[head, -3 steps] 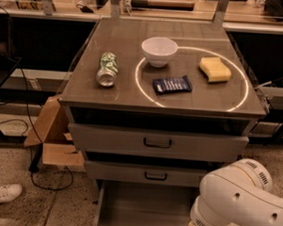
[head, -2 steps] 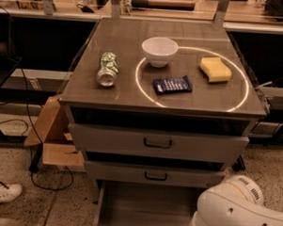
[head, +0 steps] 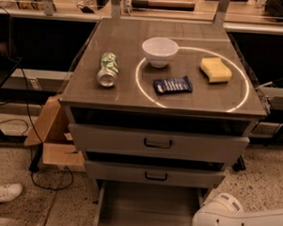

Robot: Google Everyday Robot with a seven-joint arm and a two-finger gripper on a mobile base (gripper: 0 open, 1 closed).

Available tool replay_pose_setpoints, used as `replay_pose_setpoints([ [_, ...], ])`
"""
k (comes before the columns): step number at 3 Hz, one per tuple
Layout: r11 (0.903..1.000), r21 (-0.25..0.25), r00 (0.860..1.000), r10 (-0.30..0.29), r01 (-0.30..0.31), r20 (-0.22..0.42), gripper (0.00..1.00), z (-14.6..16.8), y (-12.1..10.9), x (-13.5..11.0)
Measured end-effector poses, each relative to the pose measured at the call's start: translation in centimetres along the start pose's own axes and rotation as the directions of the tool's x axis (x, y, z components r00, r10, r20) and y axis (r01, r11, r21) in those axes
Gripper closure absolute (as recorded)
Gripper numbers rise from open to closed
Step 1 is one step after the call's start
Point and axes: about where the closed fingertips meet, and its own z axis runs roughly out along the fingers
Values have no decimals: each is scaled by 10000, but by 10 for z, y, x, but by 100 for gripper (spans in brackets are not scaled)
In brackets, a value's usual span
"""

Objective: Close bottom drawer

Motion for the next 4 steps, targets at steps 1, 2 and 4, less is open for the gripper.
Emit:
replay_pose_setpoints([
  [1, 9998, -179, 9997, 127, -131, -213, 100, 12, 3, 4],
  [2, 9987, -243, 9988, 442, -447, -203, 100, 15, 2, 11],
  [4, 9633, -1784, 9793, 2023, -2005, -84, 100, 88, 0, 7],
])
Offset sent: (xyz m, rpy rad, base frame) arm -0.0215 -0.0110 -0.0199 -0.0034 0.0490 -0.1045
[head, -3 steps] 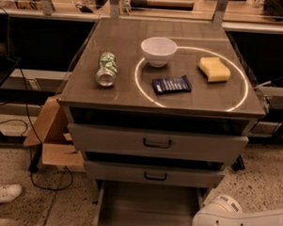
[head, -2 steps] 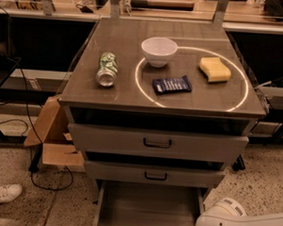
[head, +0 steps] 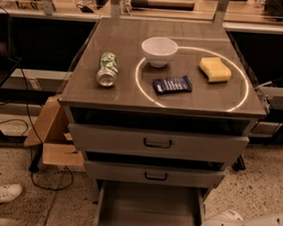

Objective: Close bottom drawer

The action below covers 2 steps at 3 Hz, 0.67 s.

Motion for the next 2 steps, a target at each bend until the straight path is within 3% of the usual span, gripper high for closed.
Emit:
replay_pose_setpoints([
  [1, 9958, -720, 9982, 577, -563, 183, 100, 29, 2, -15],
  [2, 9958, -723, 9982, 579, -564, 181, 100, 29, 2, -15],
])
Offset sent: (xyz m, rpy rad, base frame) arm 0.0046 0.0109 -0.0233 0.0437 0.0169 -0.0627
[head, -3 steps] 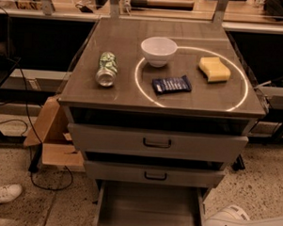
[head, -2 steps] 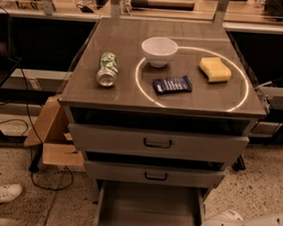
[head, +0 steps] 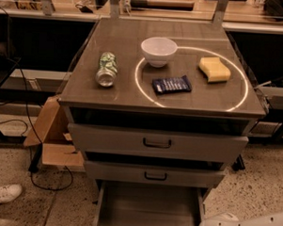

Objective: Close bottom drawer

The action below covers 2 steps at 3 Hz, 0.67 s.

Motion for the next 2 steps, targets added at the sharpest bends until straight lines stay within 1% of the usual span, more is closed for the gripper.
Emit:
replay_pose_setpoints([
  [1, 9910, -429, 9910, 1283, -1266, 392, 100, 14, -9, 10],
  [2, 9646, -1026, 9587, 2550, -2430, 1262, 100, 19, -22, 11],
])
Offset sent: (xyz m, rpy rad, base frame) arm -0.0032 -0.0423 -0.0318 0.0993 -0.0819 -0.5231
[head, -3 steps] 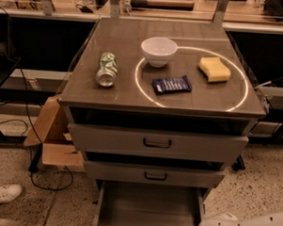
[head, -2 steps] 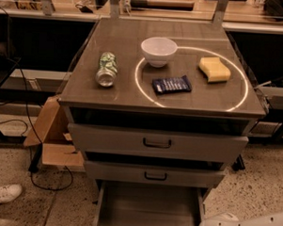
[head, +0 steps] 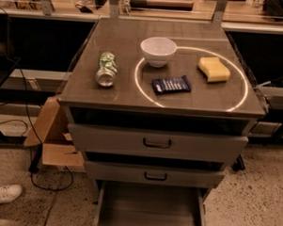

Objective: Close bottom drawer

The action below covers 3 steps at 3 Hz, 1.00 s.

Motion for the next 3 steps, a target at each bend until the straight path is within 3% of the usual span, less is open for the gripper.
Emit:
replay_pose_setpoints([
  [1, 9935, -652, 9912, 992, -936, 872, 100, 6, -10, -6],
  [3, 9875, -909, 9883, 1354, -1288, 704, 100, 18, -13, -9],
])
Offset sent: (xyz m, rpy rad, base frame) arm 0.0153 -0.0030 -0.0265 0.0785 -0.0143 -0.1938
